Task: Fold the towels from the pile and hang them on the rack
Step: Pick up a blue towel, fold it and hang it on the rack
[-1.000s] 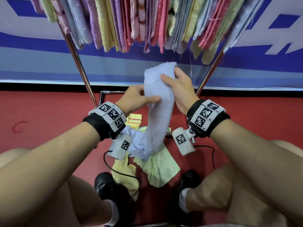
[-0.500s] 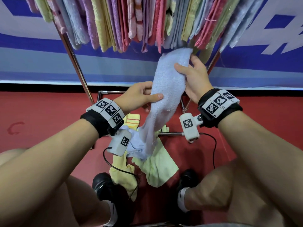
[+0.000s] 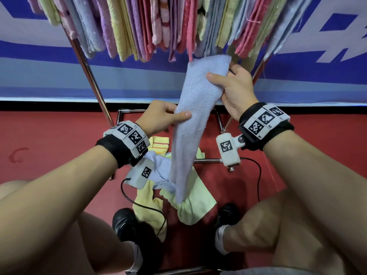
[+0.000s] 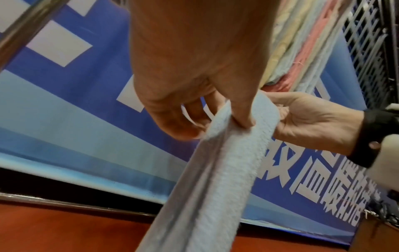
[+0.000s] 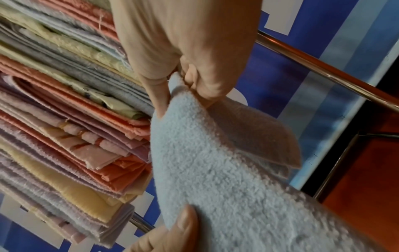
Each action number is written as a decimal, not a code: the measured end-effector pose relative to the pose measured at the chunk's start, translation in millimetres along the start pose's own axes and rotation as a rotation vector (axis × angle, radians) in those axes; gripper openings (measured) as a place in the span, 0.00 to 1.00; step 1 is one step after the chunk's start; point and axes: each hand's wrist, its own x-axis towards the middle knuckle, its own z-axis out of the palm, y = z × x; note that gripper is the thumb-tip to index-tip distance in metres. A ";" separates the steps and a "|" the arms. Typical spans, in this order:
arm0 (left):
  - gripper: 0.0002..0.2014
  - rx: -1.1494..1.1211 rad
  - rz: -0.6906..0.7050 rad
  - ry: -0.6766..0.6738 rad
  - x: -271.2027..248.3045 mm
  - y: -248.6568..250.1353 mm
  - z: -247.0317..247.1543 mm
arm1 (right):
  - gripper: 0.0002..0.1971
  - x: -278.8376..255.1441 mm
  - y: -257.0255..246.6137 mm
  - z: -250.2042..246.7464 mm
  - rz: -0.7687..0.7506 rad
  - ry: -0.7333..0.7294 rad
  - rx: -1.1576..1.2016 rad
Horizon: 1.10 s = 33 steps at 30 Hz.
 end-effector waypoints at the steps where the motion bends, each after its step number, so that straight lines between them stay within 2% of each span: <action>1: 0.15 0.038 0.029 0.029 1.0 -1.9 0.1 | 0.21 -0.2 -0.8 0.6 -0.006 0.009 0.010; 3: 0.13 -0.007 0.056 0.038 0.5 -0.1 -0.1 | 0.21 0.4 -2.9 1.4 -0.023 0.035 0.040; 7: 0.05 -0.158 0.113 -0.086 -4.5 10.8 9.8 | 0.20 9.2 -8.7 -4.3 -0.058 0.113 0.077; 10: 0.13 -0.159 0.126 -0.091 -5.4 15.2 13.2 | 0.20 12.9 2.0 -4.9 0.015 0.170 -0.001; 11: 0.12 -0.180 0.126 -0.076 -4.6 16.7 12.3 | 0.24 8.4 9.9 -1.8 0.094 0.140 -0.022; 13: 0.07 -0.254 0.084 0.003 -0.5 19.1 9.0 | 0.46 -5.8 28.9 1.6 0.341 0.025 -0.063; 14: 0.05 -0.302 0.040 0.056 1.8 19.2 6.4 | 0.53 -13.5 38.3 3.6 0.455 -0.063 -0.045; 15: 0.05 -0.342 0.004 0.101 4.4 18.6 3.0 | 0.52 -24.7 43.2 7.5 0.540 -0.142 -0.033; 16: 0.05 -0.363 -0.023 0.129 7.0 17.0 -0.1 | 0.48 -32.0 49.0 10.4 0.590 -0.213 0.014; 20: 0.07 -0.373 -0.106 0.146 11.7 7.4 -8.5 | 0.30 -40.3 57.9 12.6 0.561 -0.340 0.069; 23: 0.11 -0.349 -0.123 0.212 14.1 4.5 -15.7 | 0.20 -38.6 57.7 14.9 0.485 -0.258 -0.053; 27: 0.09 -0.273 -0.156 0.367 18.8 2.9 -21.8 | 0.19 -36.2 60.5 19.8 0.375 -0.197 -0.082; 29: 0.06 -0.274 -0.214 0.383 18.1 1.8 -23.6 | 0.17 -34.2 60.0 24.7 0.276 -0.156 -0.159; 31: 0.14 -0.246 -0.282 0.364 16.7 3.1 -28.6 | 0.14 -30.9 58.6 28.3 0.176 -0.122 -0.264; 33: 0.20 -0.041 -0.270 0.388 19.8 1.8 -35.0 | 0.11 -25.1 52.6 31.0 0.155 -0.135 -0.326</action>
